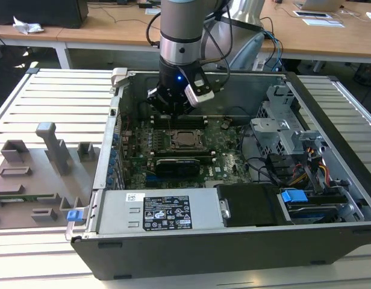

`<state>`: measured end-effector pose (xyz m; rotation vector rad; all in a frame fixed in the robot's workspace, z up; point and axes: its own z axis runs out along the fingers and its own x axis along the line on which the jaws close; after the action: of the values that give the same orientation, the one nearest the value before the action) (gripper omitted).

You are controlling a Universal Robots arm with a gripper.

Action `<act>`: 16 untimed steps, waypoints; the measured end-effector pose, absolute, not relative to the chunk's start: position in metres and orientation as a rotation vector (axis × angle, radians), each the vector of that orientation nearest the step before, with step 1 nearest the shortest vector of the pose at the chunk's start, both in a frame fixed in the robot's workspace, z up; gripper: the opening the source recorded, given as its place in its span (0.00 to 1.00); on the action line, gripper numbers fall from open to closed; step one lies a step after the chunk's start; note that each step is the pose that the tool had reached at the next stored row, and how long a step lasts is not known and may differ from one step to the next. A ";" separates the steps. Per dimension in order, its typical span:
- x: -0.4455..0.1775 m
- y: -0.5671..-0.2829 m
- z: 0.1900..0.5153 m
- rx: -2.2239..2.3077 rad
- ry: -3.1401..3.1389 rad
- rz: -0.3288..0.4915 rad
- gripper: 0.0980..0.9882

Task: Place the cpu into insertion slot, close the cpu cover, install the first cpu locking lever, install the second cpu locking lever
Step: 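Install the first cpu locking lever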

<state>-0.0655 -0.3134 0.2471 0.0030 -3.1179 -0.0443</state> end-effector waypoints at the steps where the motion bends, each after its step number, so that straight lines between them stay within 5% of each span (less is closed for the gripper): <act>1: -0.066 -0.313 0.247 -0.013 -3.118 -0.044 0.01; 16: -0.090 -0.302 0.264 -0.036 -3.118 -0.051 0.01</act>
<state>-0.0903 -0.3016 0.2637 -0.0357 -3.1184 -0.0509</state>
